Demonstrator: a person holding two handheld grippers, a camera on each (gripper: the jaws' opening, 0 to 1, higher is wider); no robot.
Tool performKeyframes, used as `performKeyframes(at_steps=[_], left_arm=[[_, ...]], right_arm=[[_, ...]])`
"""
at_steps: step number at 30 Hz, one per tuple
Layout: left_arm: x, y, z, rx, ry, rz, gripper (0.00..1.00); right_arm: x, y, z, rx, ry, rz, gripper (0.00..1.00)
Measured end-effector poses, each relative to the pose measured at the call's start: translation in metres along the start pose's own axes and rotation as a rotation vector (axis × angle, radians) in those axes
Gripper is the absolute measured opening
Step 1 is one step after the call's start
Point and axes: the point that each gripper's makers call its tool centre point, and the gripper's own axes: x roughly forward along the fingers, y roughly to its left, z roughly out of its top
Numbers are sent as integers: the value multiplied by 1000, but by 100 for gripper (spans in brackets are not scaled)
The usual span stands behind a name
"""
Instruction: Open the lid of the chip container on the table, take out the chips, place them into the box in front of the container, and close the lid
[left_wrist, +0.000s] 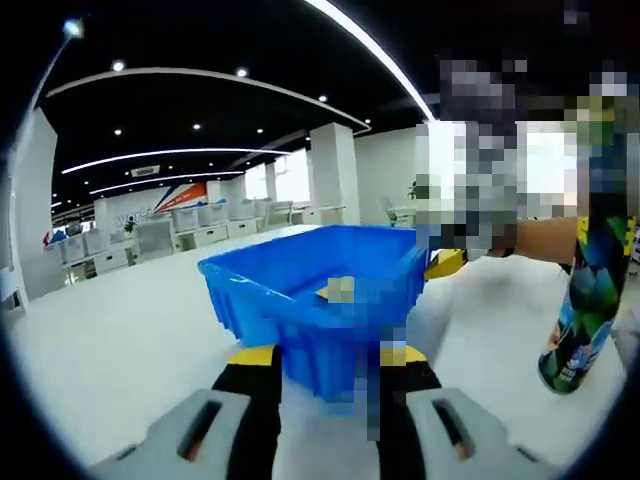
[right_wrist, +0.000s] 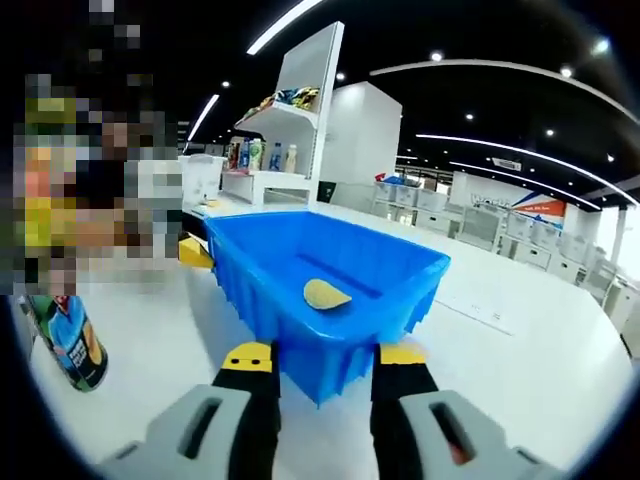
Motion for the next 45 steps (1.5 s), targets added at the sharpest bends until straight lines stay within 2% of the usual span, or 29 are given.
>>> performKeyframes(at_steps=[3,7,11,19,23,29,33,36,38,42,45], left_arm=[[5,0,-6,7,24,6,35],[7,4,-9,-9,24,5,35],[11,4,-13,11,52,4,36],[10,5,-14,5,45,1,36],[10,6,-14,10,49,-1,36],[11,7,-14,6,47,-4,37],[11,8,-15,20,48,-10,38],[11,8,-16,37,57,-8,38],[10,7,-17,43,64,-9,41],[5,10,-17,27,62,-7,48],[-1,10,-18,25,61,-9,50]], right_arm=[[3,-2,-4,0,11,-2,33],[11,-10,-10,10,20,4,33],[13,-8,-19,12,44,-2,33],[9,-5,-16,15,37,-8,34],[8,-1,-17,-56,43,-20,36],[7,2,-17,-52,45,-26,37],[7,5,-19,-120,60,-26,38],[5,6,-20,-136,67,-29,38],[5,7,-21,-136,72,-29,41],[1,5,-23,-141,77,-41,55],[-7,7,-21,-127,65,-32,54]])
